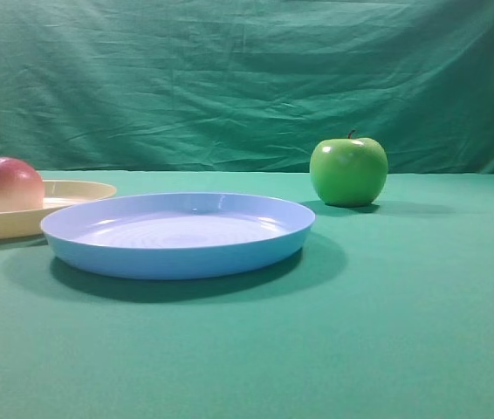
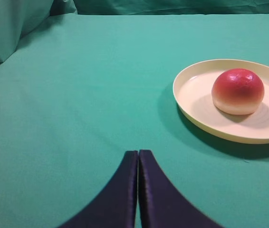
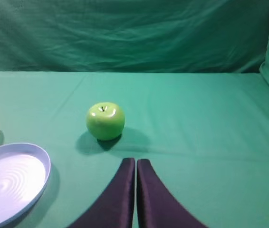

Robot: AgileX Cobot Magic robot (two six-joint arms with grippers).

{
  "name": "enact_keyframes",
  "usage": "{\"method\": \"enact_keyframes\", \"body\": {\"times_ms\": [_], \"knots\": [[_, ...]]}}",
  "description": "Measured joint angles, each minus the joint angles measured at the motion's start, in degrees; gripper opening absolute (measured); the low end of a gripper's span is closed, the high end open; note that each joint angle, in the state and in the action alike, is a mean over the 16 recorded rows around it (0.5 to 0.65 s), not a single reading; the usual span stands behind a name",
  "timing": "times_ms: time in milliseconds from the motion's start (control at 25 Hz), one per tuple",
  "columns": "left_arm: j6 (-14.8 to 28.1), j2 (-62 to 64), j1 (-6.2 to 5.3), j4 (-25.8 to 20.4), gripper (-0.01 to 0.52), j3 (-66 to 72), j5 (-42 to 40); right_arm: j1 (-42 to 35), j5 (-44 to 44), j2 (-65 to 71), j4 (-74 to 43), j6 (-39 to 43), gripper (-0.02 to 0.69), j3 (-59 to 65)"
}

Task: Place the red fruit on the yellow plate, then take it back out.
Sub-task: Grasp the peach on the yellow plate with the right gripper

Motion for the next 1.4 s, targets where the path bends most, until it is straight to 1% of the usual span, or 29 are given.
{"method": "enact_keyframes", "body": {"times_ms": [120, 280, 560, 760, 960, 1400], "knots": [[0.00, 0.00, 0.00, 0.00, 0.000, 0.00, 0.00, 0.00, 1.07, 7.57, 3.28, -4.74, 0.000, -5.12], [0.00, 0.00, 0.00, 0.00, 0.000, 0.00, 0.00, 0.00, 4.46, 17.33, 10.49, -13.16, 0.000, -12.20], [0.00, 0.00, 0.00, 0.00, 0.000, 0.00, 0.00, 0.34, 15.52, 33.53, 27.14, -31.87, 0.000, -24.41], [0.00, 0.00, 0.00, 0.00, 0.000, 0.00, 0.00, 3.10, 20.65, 43.63, 36.18, -41.66, 0.000, -31.57], [0.00, 0.00, 0.00, 0.00, 0.000, 0.00, 0.00, 9.21, 19.06, 51.36, 38.58, -46.90, 0.000, -36.87], [0.00, 0.00, 0.00, 0.00, 0.000, 0.00, 0.00, 26.33, 5.99, 63.70, 35.42, -52.08, 0.000, -45.20]]}}
